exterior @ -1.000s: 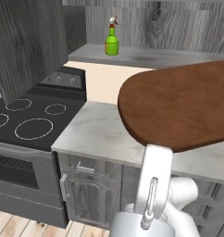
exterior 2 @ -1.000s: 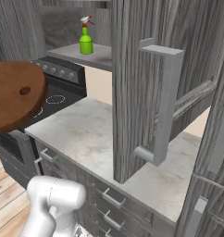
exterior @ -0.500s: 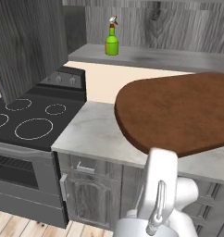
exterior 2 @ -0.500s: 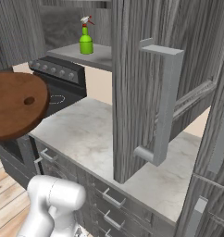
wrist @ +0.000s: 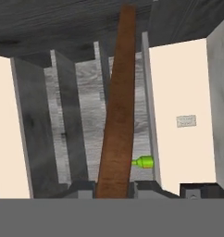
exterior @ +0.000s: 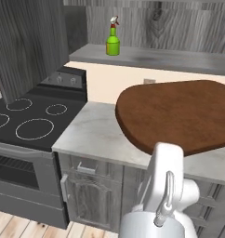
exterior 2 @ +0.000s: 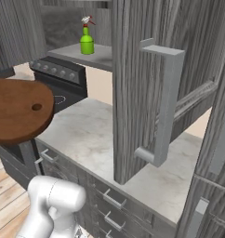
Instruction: Move the cutting board and knife to the sink. Then move spray from the cabinet to the counter.
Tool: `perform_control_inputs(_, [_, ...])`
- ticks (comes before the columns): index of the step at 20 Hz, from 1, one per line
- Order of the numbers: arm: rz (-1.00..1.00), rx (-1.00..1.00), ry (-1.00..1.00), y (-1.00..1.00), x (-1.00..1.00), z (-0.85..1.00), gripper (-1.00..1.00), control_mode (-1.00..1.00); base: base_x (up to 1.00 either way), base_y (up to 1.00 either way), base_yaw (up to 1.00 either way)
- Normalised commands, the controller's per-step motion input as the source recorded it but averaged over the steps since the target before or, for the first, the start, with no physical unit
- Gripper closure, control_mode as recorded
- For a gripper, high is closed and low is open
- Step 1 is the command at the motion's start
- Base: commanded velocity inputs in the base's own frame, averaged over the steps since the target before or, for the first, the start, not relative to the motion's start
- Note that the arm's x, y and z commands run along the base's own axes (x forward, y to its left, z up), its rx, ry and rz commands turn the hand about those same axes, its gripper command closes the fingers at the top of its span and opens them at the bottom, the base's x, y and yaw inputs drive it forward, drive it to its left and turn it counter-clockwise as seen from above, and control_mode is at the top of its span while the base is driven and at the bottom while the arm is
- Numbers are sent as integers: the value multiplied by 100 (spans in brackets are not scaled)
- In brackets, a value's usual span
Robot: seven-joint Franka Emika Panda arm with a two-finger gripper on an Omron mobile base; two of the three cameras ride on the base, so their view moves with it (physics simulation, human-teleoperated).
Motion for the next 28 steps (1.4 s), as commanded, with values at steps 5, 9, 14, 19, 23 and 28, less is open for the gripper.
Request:
perform_control_inputs(5, [0,0,0,0,0,0,100,100,-22,15,10])
perform_control_inputs(9, [0,0,0,0,0,0,100,100,-47,65,13])
perform_control_inputs(14, [0,0,0,0,0,0,100,100,-65,81,10])
perform_control_inputs(19, [0,0,0,0,0,0,100,100,-68,91,8])
perform_control_inputs(23, [0,0,0,0,0,0,100,100,-42,100,7])
perform_control_inputs(28, [0,0,0,0,0,0,100,100,-7,100,7])
